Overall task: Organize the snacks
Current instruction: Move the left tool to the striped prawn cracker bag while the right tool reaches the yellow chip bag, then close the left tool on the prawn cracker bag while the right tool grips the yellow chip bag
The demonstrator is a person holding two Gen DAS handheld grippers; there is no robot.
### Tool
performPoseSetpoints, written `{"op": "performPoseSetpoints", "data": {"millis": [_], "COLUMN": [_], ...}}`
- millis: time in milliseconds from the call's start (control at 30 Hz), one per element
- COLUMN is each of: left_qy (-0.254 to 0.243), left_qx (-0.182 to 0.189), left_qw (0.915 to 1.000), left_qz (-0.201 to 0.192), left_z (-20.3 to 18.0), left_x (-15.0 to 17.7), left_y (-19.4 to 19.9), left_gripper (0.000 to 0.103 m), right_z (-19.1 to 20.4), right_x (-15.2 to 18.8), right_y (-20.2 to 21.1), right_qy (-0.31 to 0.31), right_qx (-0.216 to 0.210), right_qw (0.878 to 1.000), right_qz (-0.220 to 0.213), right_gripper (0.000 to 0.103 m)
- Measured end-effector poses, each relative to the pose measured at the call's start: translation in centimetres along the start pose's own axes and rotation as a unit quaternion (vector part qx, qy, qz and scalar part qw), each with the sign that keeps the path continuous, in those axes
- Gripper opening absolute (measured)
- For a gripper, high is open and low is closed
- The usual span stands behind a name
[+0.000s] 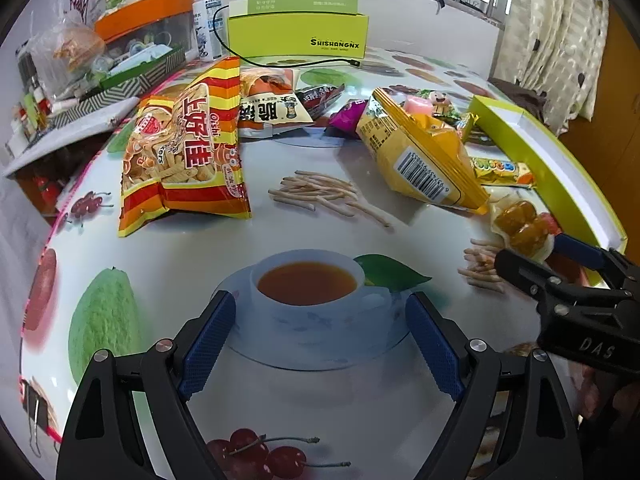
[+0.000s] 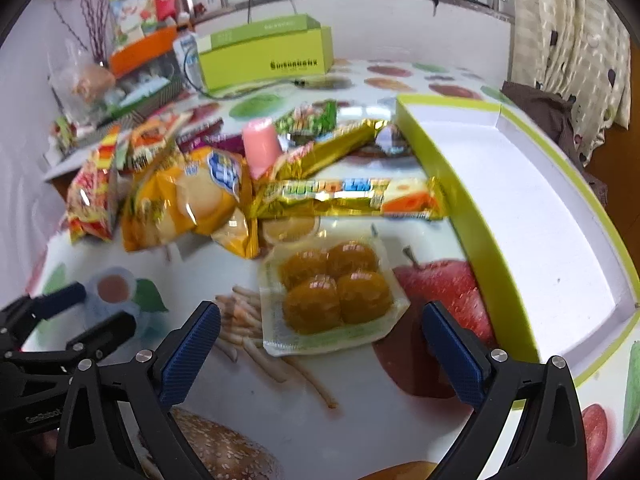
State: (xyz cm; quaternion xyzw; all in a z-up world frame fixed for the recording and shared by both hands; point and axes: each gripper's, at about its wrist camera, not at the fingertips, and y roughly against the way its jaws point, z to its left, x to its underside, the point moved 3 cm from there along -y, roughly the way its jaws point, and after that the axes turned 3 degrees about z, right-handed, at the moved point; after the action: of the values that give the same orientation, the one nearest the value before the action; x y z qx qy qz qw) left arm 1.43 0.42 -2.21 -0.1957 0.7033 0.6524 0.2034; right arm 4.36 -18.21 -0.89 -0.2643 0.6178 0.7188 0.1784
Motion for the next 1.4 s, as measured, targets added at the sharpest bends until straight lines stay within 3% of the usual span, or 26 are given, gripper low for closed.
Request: {"op": "performPoseSetpoints", "data": {"millis": [400,767,1000,1233,1400], "left_qy": [0.025,0.072,0.07,0.084,0.098], "left_qx": [0.004,-0.005,0.018,-0.01,0.025], "left_qw": [0.9994,0.9963,0.9962,0.9959,0.9949], "left_qz": [-0.022,-0.047,-0.047,-0.033,-0.006], "left_z": [1.9,7.8,9.5,11.6,11.9], "left_x": [-2.0,-5.5,-7.5,-8.5,-8.7], "left_y": [2.4,3.4,2.2,-0.1,-1.8], "left_gripper": [0.087,0.087,0.087,0.088,0.088], "right_z": [2.7,5.7,7.5,8.3,8.9], "right_x": [-2.6,-6.3,-7.0,-7.1,-7.0], "right_y": [2.3,2.2,-0.1,-2.1,-3.0], "right_qy": [0.026,0.055,0.081,0.099,0.112], "right_qx": [-0.068,-0.116,-0.115,-0.087,-0.075], "right_qw": [0.997,0.991,0.99,0.991,0.991], "right_qz": [-0.038,-0.047,-0.02,0.001,0.011], "right_gripper": [0.102,0.102,0.102,0.102,0.102]}}
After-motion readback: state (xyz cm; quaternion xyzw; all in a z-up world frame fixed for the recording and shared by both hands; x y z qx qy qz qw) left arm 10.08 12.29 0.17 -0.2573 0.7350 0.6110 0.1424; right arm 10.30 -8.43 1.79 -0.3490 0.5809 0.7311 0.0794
